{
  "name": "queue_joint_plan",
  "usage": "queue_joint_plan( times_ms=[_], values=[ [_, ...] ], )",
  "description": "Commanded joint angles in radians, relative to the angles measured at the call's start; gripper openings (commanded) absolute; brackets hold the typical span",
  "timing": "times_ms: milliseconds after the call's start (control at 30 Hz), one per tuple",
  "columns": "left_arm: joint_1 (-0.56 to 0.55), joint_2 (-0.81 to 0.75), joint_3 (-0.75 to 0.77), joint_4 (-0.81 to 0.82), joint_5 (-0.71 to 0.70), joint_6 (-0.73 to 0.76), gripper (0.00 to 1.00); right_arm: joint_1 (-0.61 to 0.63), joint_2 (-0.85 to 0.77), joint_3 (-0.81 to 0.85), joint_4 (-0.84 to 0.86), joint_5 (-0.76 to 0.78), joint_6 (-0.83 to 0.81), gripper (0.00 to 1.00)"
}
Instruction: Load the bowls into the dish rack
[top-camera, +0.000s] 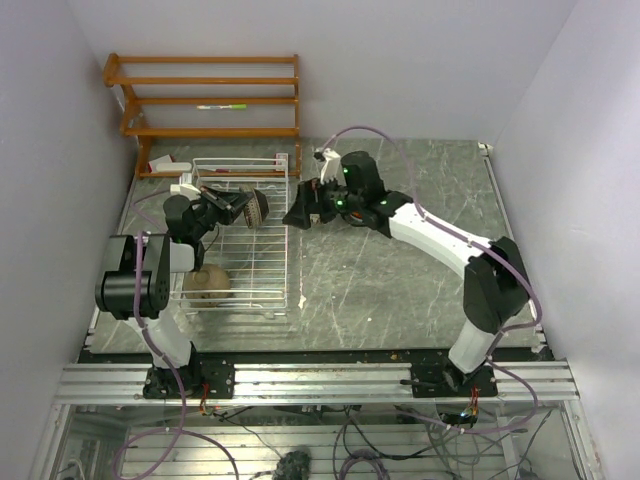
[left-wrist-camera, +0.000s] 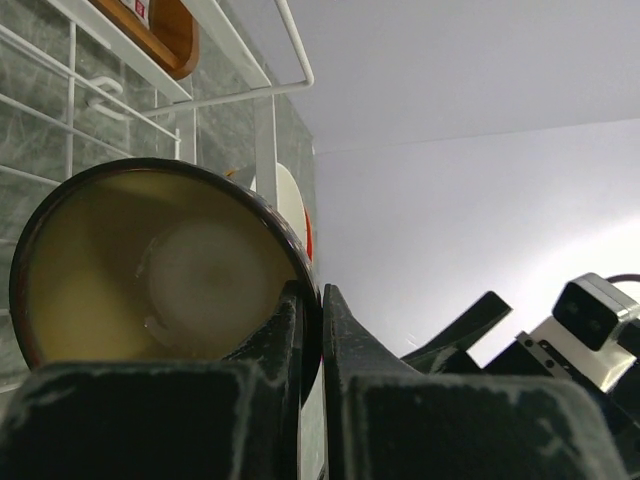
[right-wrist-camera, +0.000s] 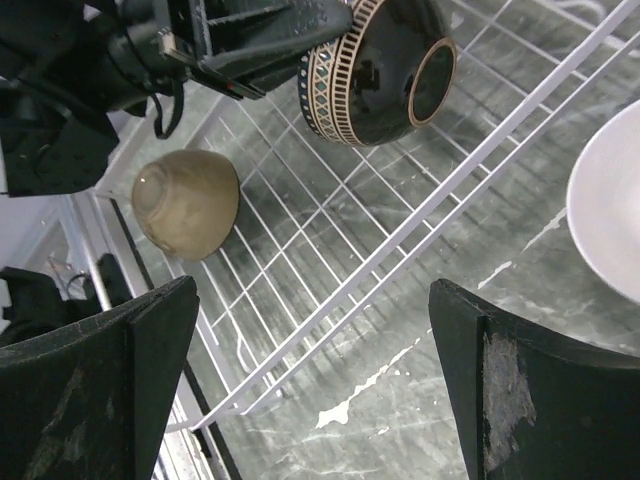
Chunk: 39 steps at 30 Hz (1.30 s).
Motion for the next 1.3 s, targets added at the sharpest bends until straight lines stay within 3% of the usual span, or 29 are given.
queue_joint_plan(
  times_ms=[0,200,267,700,1267],
  values=[
    [0.009,0.079,-0.055,-0.015,0.026,-0.039,0.07,0.041,0.073,0.072,-0.023,0.045,-0.084,1.0],
    [0.01,0.16,-0.072,0.255,0.066,-0.234,0.07,0.113,0.136,0.115,-0.002,0.164,-0.139,1.0],
    [0.009,0.158,-0.072,0.277,0.075,-0.261,0.07,0.132,0.138,0.113,0.025,0.206,-0.155,1.0],
    [0.015,0.1,-0.06,0.181,0.107,-0.228,0.07,0.176,0.382,0.375,-0.047,0.385,-0.263,1.0],
    [0.018,0.101,-0.051,0.155,0.103,-0.207,0.07,0.23,0.447,0.381,0.014,0.464,-0.268,1.0]
  ],
)
